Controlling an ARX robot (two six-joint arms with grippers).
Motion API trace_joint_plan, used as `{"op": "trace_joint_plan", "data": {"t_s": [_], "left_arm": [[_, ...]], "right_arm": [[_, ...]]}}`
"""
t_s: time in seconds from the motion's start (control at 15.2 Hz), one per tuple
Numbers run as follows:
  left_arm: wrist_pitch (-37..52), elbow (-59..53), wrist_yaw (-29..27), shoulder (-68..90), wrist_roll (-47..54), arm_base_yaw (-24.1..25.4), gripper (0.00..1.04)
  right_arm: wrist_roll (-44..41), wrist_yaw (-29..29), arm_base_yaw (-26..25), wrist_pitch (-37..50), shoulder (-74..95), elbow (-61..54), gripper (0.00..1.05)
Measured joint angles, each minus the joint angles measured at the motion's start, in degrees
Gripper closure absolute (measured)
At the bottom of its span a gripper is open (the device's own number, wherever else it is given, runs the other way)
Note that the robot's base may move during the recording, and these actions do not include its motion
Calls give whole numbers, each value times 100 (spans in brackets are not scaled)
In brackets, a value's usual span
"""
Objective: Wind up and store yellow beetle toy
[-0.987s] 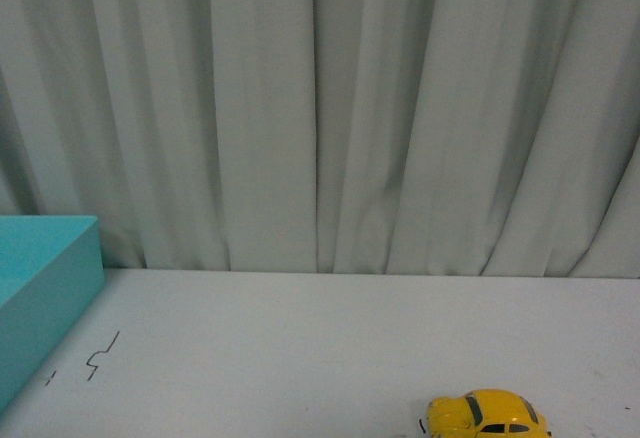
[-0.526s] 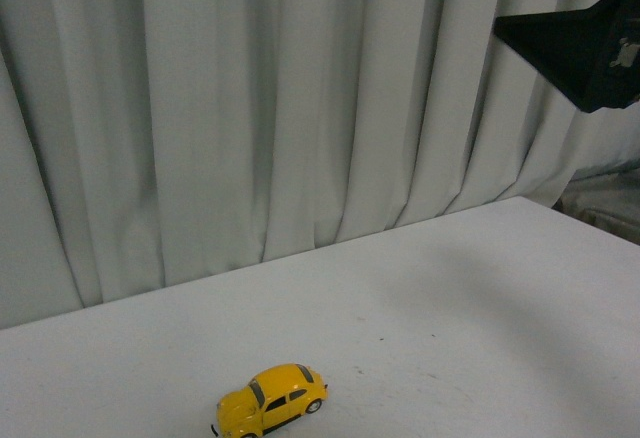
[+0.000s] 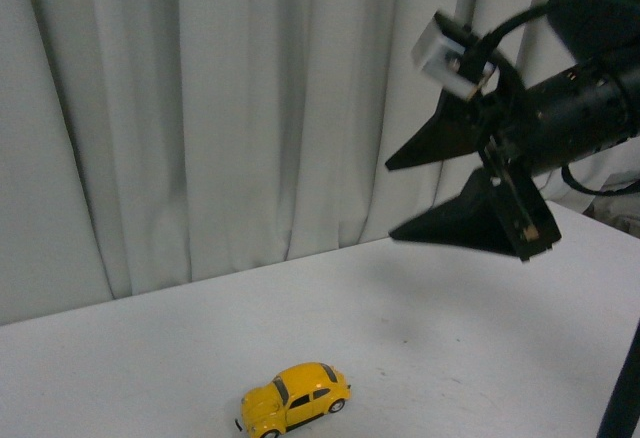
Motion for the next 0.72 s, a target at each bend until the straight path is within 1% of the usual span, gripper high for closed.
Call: {"op": "trace_joint_plan", "data": {"t_s": [0.07, 0.2, 0.26, 0.33, 0.39, 0.72], "left_arm": [[2, 0, 0, 0, 0, 0, 7], [2, 0, 0, 0, 0, 0, 7], [0, 0, 0, 0, 0, 0, 7], [2, 0, 0, 0, 0, 0, 7], [0, 0, 0, 0, 0, 0, 7], [0, 0, -2, 0, 0, 0, 7]], "right_arm": [[-1008, 398, 157, -684, 378, 308, 7], [-2457, 1119, 511, -1366, 1069, 804, 7], [-2841, 1414, 688, -1593, 1351, 977, 7], [-3021, 1729, 831, -1617, 1615, 1080, 7], [-3108, 1891, 975, -1563, 1906, 1204, 7], [-3200, 2186, 1349, -1613, 2841, 2041, 7]]}}
